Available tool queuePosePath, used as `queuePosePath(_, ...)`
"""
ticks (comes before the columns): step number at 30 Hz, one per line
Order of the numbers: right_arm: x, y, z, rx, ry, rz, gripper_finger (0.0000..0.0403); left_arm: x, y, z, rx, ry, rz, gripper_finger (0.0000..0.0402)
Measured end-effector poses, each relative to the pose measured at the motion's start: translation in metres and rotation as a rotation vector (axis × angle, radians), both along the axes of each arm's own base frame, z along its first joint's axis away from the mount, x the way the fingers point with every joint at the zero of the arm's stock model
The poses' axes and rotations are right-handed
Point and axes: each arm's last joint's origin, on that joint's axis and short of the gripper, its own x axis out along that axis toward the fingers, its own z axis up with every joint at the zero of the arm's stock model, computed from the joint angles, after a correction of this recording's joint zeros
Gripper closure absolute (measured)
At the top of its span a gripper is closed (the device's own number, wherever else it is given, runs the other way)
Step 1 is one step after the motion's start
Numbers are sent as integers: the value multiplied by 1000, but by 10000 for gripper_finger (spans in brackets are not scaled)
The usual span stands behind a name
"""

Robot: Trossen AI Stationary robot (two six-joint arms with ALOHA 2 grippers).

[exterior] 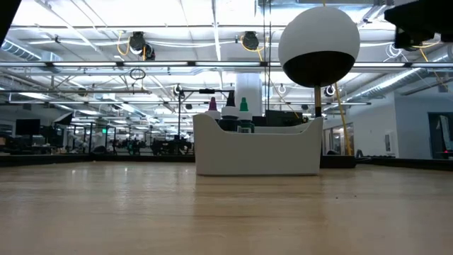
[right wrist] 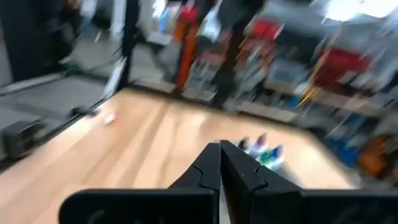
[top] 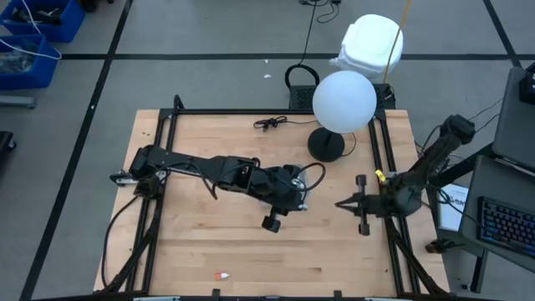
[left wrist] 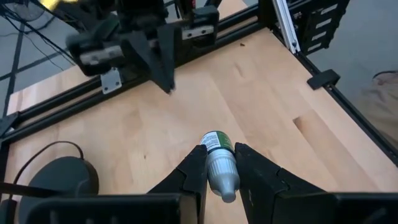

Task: Pick & Place food coloring
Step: Put the small green food coloring bottle into the gray bin

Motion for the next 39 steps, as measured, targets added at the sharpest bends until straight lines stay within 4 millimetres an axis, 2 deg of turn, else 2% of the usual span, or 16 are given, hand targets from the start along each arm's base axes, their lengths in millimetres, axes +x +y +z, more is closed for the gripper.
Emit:
queuePosePath(4,15,-4,9,46,185,121,402,0,0,0,3,-2,-4,328)
queuePosePath(8,22,-11,32,91,27,373,403,0,0,0,6,-1,-6,327)
queuePosePath(10,22,-19,36,118,-24,404,403,0,0,0,6,1,-7,327)
queuePosePath(15,21,-41,27,191,-33,358,403,-1,0,-1,-2,14,-20,326)
queuePosePath(18,14,-46,24,194,-137,421,403,-3,0,-3,7,44,-21,326)
queuePosePath(21,5,-52,16,206,-227,393,403,-4,4,-5,0,74,-4,326)
queuePosePath(26,4,-57,2,220,-198,264,403,-2,20,-7,-37,98,69,326)
queuePosePath(29,6,-57,1,206,-194,260,403,-1,37,-8,-48,117,112,327)
queuePosePath(35,7,-57,-1,183,-178,234,403,2,72,-23,-60,222,188,341)
queuePosePath(39,9,-57,-4,171,-151,211,403,6,85,-29,-40,235,198,338)
